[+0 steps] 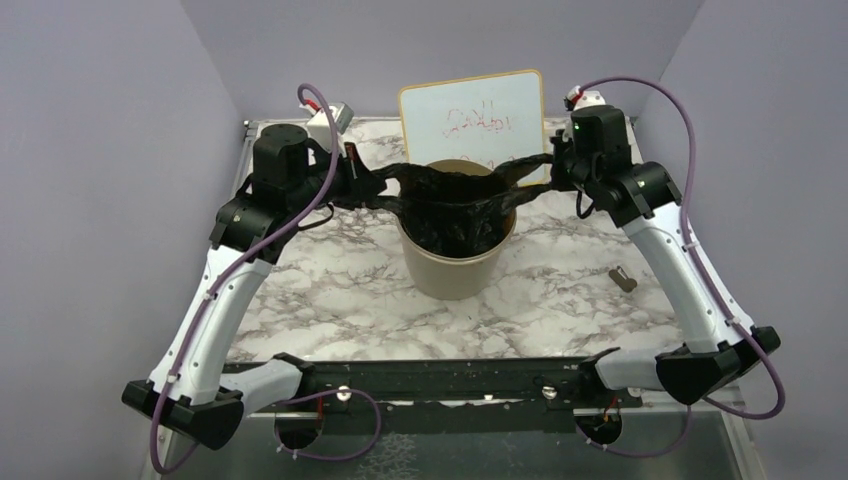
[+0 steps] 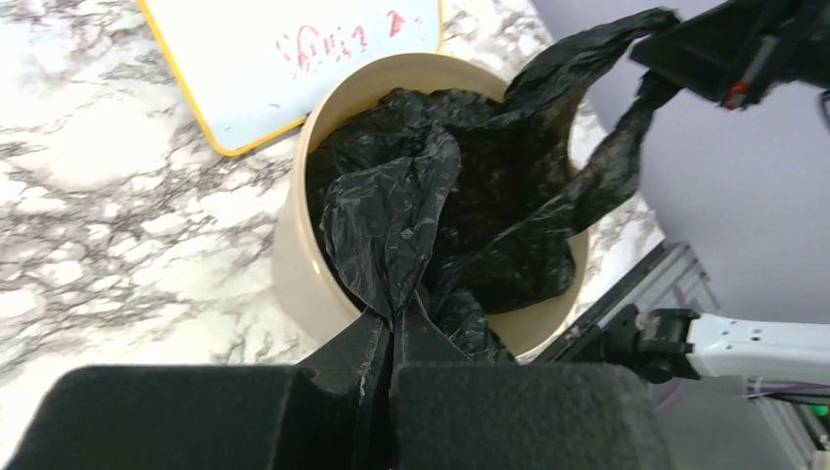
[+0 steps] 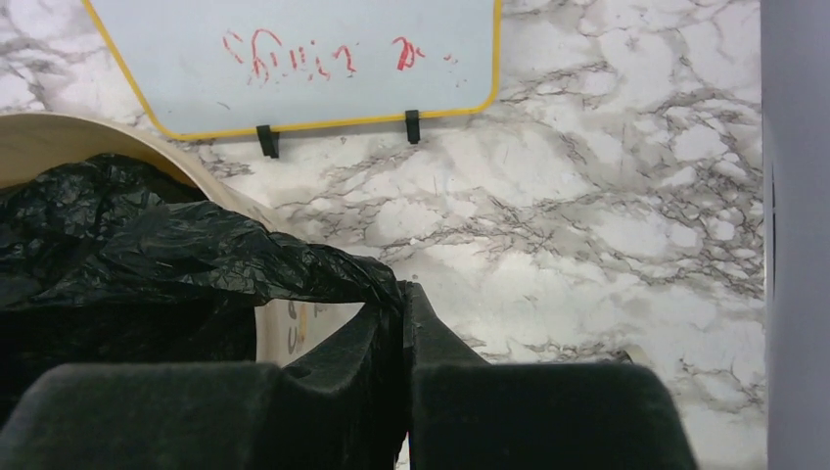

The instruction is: Put the trash bags into the trash bin

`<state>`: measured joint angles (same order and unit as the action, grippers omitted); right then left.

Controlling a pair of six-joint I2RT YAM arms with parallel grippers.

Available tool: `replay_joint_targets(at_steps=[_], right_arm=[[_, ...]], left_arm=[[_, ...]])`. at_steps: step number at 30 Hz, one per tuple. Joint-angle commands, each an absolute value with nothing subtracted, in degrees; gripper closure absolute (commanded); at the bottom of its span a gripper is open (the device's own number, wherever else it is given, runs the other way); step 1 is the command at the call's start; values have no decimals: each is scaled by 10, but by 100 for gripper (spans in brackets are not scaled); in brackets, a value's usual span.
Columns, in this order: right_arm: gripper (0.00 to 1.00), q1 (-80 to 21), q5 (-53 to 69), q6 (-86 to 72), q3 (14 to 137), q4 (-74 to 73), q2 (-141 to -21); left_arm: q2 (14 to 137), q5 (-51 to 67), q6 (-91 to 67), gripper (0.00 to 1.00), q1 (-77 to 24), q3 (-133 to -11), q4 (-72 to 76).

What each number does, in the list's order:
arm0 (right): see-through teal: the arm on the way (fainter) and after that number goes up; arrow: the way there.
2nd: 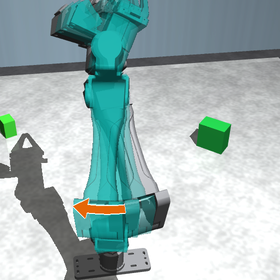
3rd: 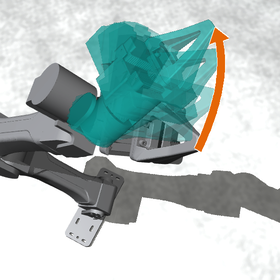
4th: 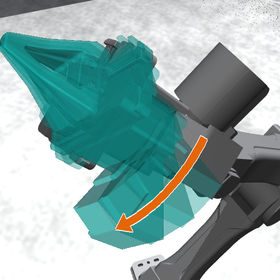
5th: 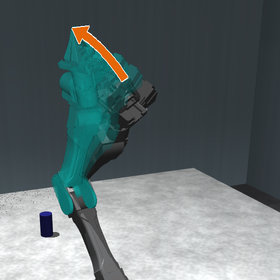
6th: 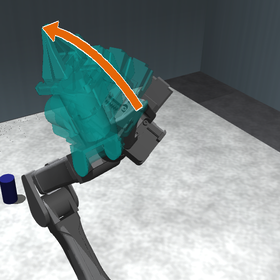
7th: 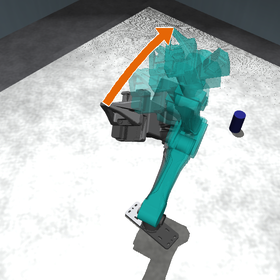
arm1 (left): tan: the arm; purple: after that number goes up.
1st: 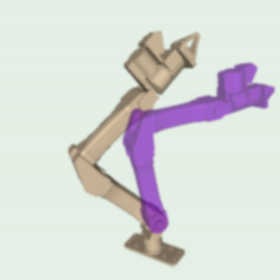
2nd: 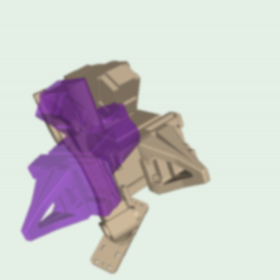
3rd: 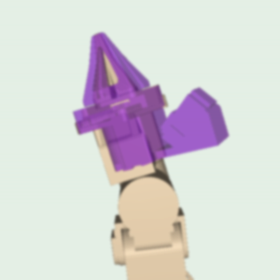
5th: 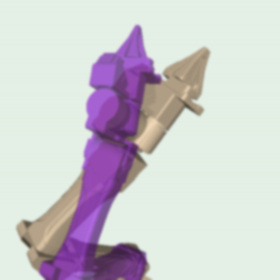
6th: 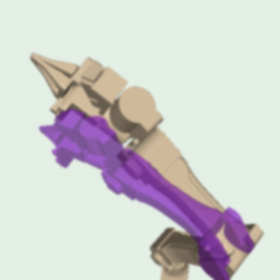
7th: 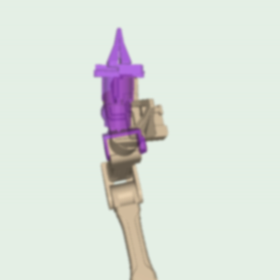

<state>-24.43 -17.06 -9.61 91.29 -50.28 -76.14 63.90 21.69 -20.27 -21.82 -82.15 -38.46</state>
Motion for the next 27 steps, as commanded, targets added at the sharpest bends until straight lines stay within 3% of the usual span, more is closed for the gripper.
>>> replay_joint_targets(at_steps=[1, 4, 9, 13, 19, 24, 27], right_arm=[[92, -225, -169, -142, 915, -512, -729], [92, -206, -175, -162, 914, -509, -711], [94, -204, -69, -189, 854, -529, -698], [93, -204, -30, -200, 758, -508, -645], [89, -205, -20, -207, 727, -525, -628], [82, -205, 25, -175, 759, -524, -617], [74, -204, 56, -146, 787, -517, -612]], left_arm=[[664, 169, -149, 100, -217, -860, -435], [677, 164, -138, 100, -212, -873, -441], [681, 151, -138, 100, -209, -826, -442], [647, 132, -139, 100, -207, -775, -448], [643, 116, -139, 100, -203, -738, -457], [641, 151, -138, 69, -203, -752, -453], [640, 178, -108, 55, -203, -787, -456]])
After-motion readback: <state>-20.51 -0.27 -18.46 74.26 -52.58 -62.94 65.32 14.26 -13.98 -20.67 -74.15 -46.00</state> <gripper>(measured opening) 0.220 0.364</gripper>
